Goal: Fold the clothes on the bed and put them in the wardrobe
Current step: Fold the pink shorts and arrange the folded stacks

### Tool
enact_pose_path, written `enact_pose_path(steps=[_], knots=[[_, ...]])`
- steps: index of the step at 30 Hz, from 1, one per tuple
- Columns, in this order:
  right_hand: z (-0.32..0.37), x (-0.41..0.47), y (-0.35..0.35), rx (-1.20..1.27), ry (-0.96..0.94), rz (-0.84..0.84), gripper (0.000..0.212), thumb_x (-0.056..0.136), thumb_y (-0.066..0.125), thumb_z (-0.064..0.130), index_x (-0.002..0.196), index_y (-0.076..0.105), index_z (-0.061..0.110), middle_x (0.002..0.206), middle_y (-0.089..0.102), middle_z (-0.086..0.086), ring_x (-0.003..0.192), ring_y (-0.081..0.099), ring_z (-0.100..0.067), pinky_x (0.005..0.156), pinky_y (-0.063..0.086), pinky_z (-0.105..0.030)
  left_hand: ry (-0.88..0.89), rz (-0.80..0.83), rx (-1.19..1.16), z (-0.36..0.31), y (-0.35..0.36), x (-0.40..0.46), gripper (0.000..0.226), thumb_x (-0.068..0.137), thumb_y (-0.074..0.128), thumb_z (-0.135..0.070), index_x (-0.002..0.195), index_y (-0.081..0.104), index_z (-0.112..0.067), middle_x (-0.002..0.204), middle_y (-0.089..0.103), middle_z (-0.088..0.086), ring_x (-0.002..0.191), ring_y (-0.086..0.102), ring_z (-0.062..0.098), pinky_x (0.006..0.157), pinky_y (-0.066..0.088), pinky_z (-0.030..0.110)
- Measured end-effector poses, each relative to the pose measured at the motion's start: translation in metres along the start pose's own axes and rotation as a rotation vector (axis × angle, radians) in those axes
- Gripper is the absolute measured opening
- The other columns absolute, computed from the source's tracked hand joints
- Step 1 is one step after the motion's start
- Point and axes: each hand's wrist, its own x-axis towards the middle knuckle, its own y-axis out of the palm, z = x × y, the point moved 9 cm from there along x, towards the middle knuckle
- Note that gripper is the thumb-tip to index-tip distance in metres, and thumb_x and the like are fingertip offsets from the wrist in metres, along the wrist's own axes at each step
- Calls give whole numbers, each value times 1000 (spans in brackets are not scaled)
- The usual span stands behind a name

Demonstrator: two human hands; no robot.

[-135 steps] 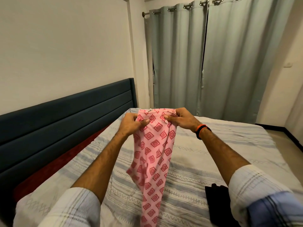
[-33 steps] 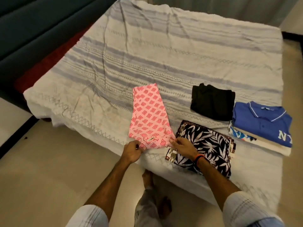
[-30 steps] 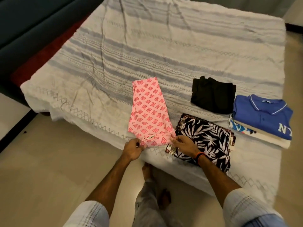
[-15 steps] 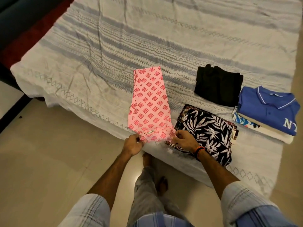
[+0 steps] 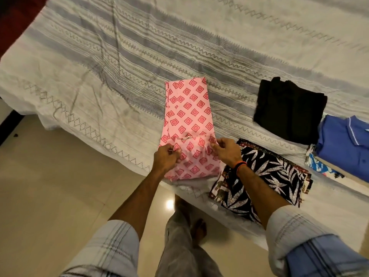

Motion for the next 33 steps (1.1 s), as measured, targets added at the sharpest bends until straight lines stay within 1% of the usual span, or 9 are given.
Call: enact_pose_path(steps=[2,5,7,13,17,20,24,29,33], knots=[[14,22,-4,30,2,-28,18,94,65,29,100,67,12,86,70,1,73,66,-14,75,60,-32,7,-21,15,-14,-5,25,28,93,66,-26,111,66,-6,93,74,8,81,71,23,79,60,40],[34,46,-10,16,-17,-98,40,92,67,33,124,56,11,111,63,1,93,61,-17,88,53,-38,2,-37,42,-33,-12,55,52,89,70,-30,134,53,-11,129,62,9,114,61,29,96,51,40],[35,53,-1,-36,-35,-63,47,92,67,31,131,49,11,122,60,1,100,62,-21,89,53,-42,1,0,110,-36,-8,66,66,87,72,-33,143,44,-11,140,54,10,123,55,31,100,47,39],[-1,40,60,-322,-108,197,37,91,66,24,126,58,14,127,64,-5,107,64,-24,94,53,-44,-23,144,201,11,29,56,66,83,77,-23,140,46,-12,142,52,8,126,52,28,102,45,36],[-24,30,91,-579,-205,291,46,88,66,26,130,53,15,135,54,-7,121,52,-28,100,47,-42,137,128,491,38,57,45,62,79,78,-24,135,53,-19,146,48,3,135,42,22,113,35,37],[-35,20,109,-791,-344,295,57,87,65,25,139,43,15,149,39,-11,134,39,-32,109,38,-46,311,180,824,50,83,35,74,86,71,-26,150,34,-22,161,24,1,148,18,21,122,13,39],[-57,13,124,-995,-442,241,69,90,57,15,151,26,11,160,19,-18,146,22,-36,116,26,-51,356,210,1068,76,99,34,91,89,64,-19,157,3,-18,165,-1,5,151,-3,27,117,-8,40],[-80,17,130,-1012,-475,269,71,100,41,5,155,-3,5,162,-7,-20,150,-2,-38,121,10,-55,369,182,1110,94,93,39,89,96,55,-19,156,-11,-16,163,-17,5,150,-12,25,113,-11,43],[-77,21,126,-1002,-508,269,70,101,42,4,155,-3,4,162,-2,-20,151,5,-35,121,18,-50,357,202,1119,89,84,42,81,99,53,-14,157,-2,-18,164,-8,1,152,0,24,118,17,48]])
